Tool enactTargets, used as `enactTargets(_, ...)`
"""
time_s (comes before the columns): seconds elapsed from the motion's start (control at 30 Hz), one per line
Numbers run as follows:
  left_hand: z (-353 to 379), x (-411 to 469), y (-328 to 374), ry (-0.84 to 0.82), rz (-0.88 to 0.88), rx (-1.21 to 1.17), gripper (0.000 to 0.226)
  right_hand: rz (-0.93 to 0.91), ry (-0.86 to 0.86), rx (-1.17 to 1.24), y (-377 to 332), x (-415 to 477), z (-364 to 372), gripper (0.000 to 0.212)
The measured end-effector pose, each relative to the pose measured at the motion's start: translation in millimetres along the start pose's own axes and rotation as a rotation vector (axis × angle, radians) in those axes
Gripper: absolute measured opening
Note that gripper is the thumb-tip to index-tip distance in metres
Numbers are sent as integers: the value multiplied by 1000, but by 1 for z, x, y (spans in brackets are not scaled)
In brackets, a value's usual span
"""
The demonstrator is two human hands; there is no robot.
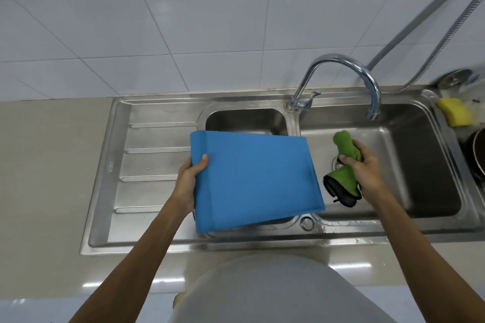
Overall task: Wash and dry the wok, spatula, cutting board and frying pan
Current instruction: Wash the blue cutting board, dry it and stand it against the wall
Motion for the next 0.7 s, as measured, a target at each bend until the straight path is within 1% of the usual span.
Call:
enactTargets(0.1,7,-3,7,6,34,33,31,-122,-6,-202,-4,-2,28,55)
enactTargets(0.17,8,-6,11,11,47,59,31,-197,-16,-268,-12,-5,60,55)
enactTargets(0.23,8,-9,14,15,61,75,30,-239,-79,-292,-17,-9,100,57)
enactTargets(0.27,8,-10,15,19,65,80,29,-262,-141,-347,-17,-11,121,59)
enactTargets(0.3,8,-11,16,23,69,83,29,-286,-201,-456,-13,-14,141,62)
enactTargets(0.33,9,-12,17,25,73,86,30,-310,-223,-582,-8,-15,152,65)
enactTargets(0.4,8,-13,18,35,80,93,31,-387,-153,-757,-10,-12,156,66)
enactTargets(0.47,8,-11,18,36,84,94,32,-492,-79,-774,-21,-6,152,65)
enactTargets(0.53,6,-11,16,42,85,96,32,-541,-138,-694,-24,-2,157,61)
enactTargets(0.6,5,-10,13,53,90,99,34,-501,-226,-594,-17,0,165,58)
enactTargets(0.7,7,-11,11,59,102,103,34,-412,-191,-528,-12,10,159,54)
Point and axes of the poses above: each hand's wrist, its own x-axis towards the middle knuckle, its own z-axis out of the palm, y = z × x, the point moved 10 cm from there along x, towards the middle knuckle, and after that the axes turned 10 degrees about y, right-handed, at the moved point
